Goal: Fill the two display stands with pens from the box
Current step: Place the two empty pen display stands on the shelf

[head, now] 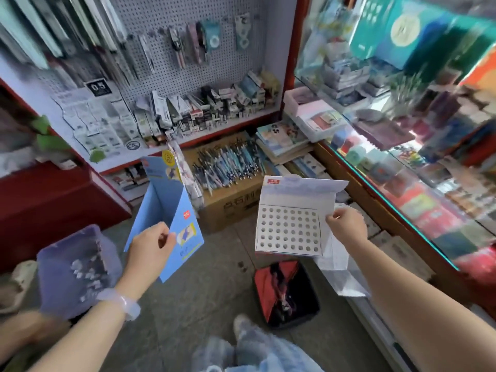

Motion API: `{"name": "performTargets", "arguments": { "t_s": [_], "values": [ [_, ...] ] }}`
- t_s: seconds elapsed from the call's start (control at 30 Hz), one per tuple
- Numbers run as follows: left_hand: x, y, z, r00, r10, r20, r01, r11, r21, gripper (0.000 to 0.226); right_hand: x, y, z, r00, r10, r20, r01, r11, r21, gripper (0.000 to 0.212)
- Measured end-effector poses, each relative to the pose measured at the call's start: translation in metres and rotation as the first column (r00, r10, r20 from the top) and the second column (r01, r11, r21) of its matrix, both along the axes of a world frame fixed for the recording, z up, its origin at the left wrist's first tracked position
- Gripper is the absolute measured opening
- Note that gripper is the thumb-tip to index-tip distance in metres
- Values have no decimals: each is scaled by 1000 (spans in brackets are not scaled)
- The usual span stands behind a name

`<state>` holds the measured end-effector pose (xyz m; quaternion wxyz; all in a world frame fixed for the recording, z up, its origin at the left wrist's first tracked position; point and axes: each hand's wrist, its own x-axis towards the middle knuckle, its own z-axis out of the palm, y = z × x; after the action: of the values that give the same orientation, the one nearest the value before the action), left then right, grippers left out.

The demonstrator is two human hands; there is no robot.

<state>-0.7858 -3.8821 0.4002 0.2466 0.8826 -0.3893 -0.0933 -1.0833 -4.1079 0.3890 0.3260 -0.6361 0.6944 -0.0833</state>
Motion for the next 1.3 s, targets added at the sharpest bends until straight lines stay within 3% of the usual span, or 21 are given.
{"name": "performTargets", "arguments": {
  "t_s": [0.17,0.3,0.43,0.67,0.87,1.1,1.3],
  "values": [
    [72,-66,6,1000,1,18,-2,999,32,38,70,-74,2,999,-2,-33,2,1000,-11,22],
    [127,-156,-2,990,-136,33,135,990,36,32,113,-118,-7,999,-40,-8,41,999,6,22],
    [165,-254,-15,948,-319,10,319,948,10,40,148,-151,-14,993,-117,-21,118,993,0,17],
    [182,-363,-28,882,-463,-86,460,886,-53,32,155,-192,-5,969,-229,-89,231,973,14,14],
    [196,-391,-40,881,-452,-137,448,892,-61,35,148,-231,-17,942,-289,-173,308,947,92,19],
    [193,-424,-78,937,-320,-138,318,947,-41,42,174,-319,-49,967,-127,-223,166,972,168,17],
    [198,-522,-186,972,-234,15,234,972,-30,41,237,-421,-144,953,189,-238,-162,979,128,12]
  ]
}}
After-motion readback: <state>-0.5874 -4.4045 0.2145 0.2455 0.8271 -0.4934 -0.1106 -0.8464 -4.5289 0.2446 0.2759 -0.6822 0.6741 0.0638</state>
